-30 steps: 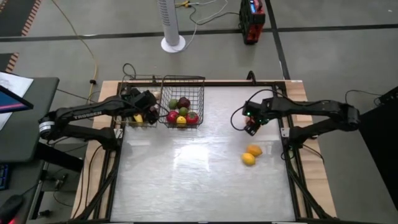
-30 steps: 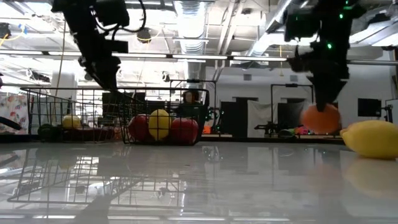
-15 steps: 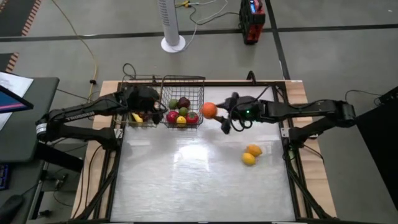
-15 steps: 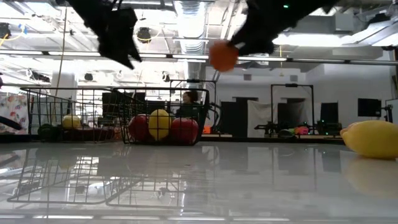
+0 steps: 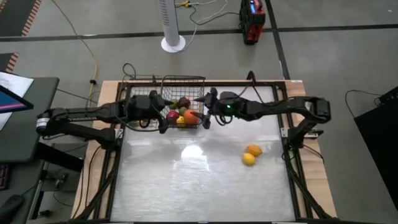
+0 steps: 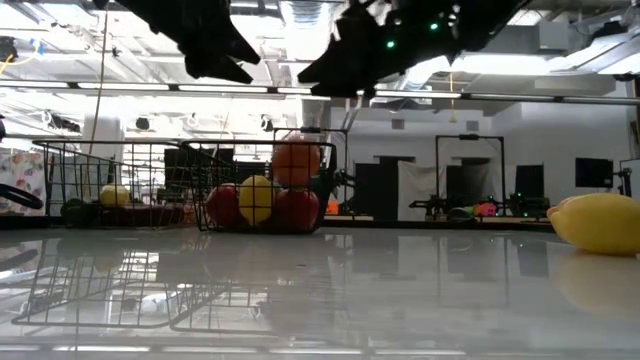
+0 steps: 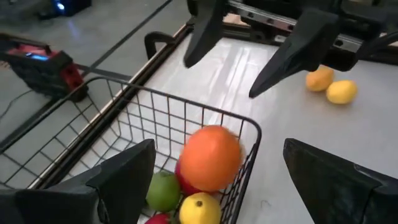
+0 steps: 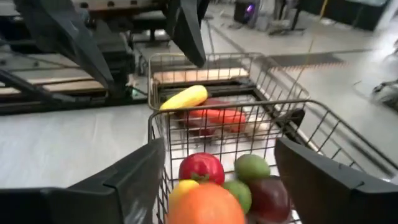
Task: Sort produce into baskets
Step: Put the top orange lemon into the right wire basket
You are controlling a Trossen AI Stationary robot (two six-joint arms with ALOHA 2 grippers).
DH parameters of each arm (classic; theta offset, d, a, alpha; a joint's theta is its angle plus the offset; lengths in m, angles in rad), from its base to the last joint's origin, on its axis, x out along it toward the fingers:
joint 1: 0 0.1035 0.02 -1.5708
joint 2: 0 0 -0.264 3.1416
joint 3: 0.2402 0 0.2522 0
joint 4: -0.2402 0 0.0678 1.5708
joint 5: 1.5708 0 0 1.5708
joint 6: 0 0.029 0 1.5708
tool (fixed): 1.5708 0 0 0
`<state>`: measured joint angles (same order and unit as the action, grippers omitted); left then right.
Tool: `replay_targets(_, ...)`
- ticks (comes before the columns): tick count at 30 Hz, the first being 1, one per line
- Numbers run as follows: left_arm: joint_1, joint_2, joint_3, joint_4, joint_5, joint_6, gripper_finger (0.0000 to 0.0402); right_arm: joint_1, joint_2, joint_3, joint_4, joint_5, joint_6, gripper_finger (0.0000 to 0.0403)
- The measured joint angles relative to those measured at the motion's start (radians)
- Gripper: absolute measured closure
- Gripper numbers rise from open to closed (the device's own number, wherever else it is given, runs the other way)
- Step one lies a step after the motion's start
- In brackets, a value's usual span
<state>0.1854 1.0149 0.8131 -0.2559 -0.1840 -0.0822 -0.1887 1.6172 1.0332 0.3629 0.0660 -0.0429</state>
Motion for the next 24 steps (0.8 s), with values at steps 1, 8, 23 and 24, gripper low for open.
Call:
replay_targets(1, -0.003, 0.000, 0.000, -0.005, -0.007, 0.000, 0.0058, -0.006, 0.009, 0.017, -0.024, -0.015, 0.000, 0.0063)
replay_targets(8, -0.016, 0.000, 0.000, -0.045, 0.004, -0.043, 0.0058, 0.011, -0.061, 0.163, -0.511, -0.031, 0.014, 0.0014)
replay_targets(23, -0.087, 0.001, 0.000, -0.015, 0.003, -0.085, 0.0058, 0.351, -0.244, -0.013, -1.149, 0.018, 0.427, 0.0028)
replay_targets(24, -0.089, 0.001, 0.000, -0.015, 0.003, -0.088, 0.0058, 0.371, -0.244, -0.026, -1.170, 0.021, 0.460, 0.0028)
